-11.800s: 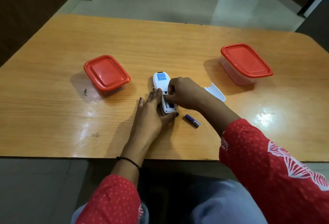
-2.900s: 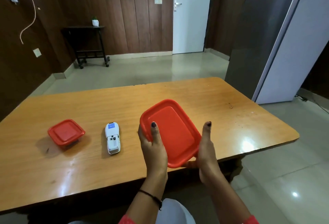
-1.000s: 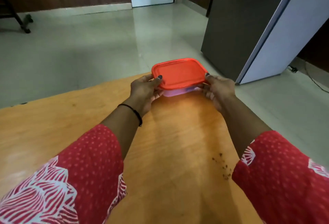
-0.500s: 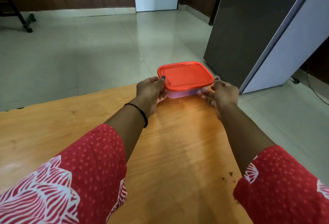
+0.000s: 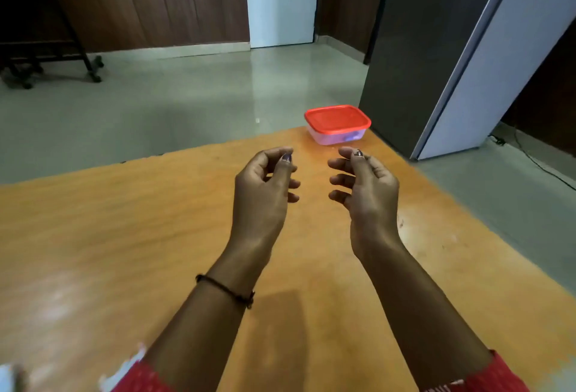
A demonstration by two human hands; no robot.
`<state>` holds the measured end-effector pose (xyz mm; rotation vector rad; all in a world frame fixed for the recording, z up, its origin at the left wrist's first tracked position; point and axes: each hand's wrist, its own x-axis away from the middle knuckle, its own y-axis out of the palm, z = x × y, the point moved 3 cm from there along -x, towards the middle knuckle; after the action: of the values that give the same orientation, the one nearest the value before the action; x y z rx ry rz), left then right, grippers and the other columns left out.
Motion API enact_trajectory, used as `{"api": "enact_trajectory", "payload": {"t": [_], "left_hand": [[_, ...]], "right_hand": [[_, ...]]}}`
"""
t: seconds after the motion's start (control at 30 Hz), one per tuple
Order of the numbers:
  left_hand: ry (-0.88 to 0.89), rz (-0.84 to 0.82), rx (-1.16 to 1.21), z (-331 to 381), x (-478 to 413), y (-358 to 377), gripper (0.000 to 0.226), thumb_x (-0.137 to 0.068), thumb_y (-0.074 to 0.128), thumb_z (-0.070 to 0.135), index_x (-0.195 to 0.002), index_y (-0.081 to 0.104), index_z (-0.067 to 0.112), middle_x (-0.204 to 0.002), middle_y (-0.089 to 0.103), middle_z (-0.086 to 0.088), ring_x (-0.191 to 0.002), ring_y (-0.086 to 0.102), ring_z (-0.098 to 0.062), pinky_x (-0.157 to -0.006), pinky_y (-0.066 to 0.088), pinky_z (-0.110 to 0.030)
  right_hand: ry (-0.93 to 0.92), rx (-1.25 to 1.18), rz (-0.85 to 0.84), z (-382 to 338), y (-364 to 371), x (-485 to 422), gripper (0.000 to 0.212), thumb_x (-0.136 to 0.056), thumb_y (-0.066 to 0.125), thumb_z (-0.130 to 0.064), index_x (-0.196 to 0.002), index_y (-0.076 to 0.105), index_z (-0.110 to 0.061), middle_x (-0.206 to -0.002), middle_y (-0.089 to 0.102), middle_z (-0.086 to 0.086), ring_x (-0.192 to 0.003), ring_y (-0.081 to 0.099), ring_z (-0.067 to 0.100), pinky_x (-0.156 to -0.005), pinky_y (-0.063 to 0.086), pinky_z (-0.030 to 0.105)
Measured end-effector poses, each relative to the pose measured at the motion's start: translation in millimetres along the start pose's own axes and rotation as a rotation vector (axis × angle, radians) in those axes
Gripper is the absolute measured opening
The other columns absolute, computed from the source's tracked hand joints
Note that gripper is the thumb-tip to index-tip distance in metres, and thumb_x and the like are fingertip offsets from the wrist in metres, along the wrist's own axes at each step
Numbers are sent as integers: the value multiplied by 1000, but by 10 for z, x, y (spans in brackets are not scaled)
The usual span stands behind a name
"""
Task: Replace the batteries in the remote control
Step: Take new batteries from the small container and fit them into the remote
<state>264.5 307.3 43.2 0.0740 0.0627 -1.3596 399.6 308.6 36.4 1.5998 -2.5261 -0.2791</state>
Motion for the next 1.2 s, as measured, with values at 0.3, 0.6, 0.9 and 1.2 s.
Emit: {"api": "enact_trajectory", "payload": {"t": [0.3, 0.6, 0.9, 1.2], "left_hand": [[50, 112, -39, 639, 3017, -2289, 21, -96, 49, 17, -101, 68, 22, -85, 65, 3, -73, 61, -11, -59, 49, -25], [-44, 352, 202, 481, 3897, -3285, 20, -94, 49, 9, -95, 67, 18, -89, 64, -3, -74, 59, -15, -63, 49, -28], [-121, 797, 263, -166, 3013, -4047, 20, -92, 52, 13, -107, 62, 21, -108, 63, -3, -94, 59, -13, -81, 48, -32], [-203, 849, 191, -612, 2617, -4437, 32, -94, 50, 21, -126, 55, 19, -125, 61, -6, -115, 58, -19, -101, 46, -39]], "right_hand": [[109, -102, -317, -302, -31, 3418, 25, -99, 44, -22, -100, 66, -11, -84, 68, 5, -65, 57, 14, -53, 46, 27], [130, 44, -477, -5, 267, 4655, 26, -98, 44, -23, -100, 67, -11, -79, 67, 3, -64, 56, 13, -52, 45, 26], [-82, 398, -753, 919, 1640, 4402, 26, -86, 60, -9, -109, 61, -20, -104, 65, -1, -95, 61, 14, -80, 51, 28], [-446, 942, -1119, 1689, 2830, 4080, 78, -73, 72, -48, -141, 37, -33, -157, 16, 14, -141, 21, 31, -114, 23, 41]]}}
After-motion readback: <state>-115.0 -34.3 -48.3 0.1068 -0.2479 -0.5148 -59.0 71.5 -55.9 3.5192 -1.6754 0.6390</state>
